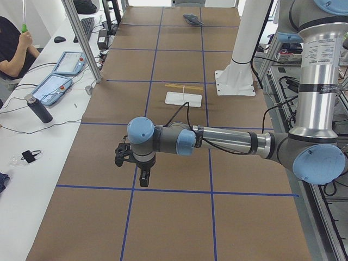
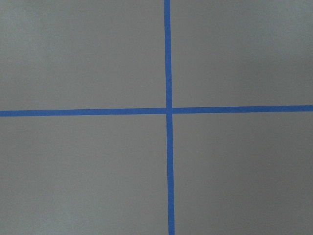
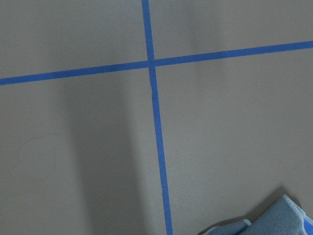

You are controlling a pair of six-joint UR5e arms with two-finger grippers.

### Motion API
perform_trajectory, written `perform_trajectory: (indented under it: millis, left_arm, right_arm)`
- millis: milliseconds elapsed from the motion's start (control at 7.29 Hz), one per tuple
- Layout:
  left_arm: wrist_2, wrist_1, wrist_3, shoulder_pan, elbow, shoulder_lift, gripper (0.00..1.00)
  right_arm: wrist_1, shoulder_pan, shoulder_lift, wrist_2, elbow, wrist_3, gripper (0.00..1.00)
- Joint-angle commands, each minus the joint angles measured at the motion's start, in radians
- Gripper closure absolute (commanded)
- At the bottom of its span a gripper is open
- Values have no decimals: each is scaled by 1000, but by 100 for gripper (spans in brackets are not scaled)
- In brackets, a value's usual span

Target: Hang towel on rack

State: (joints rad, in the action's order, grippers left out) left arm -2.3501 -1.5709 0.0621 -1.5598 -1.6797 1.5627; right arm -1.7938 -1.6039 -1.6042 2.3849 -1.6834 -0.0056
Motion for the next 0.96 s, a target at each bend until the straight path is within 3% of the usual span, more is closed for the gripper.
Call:
perform_trajectory:
  millis: [0,823]
  left_arm:
    - [-1,-1,1,0,-2,-6,1]
    - [-1,-3,1,0,-12,-6,1]
  right_arm:
    - [4,-8,-3,4,4,-1,0]
    - [5,-8,6,5,-7,-1,0]
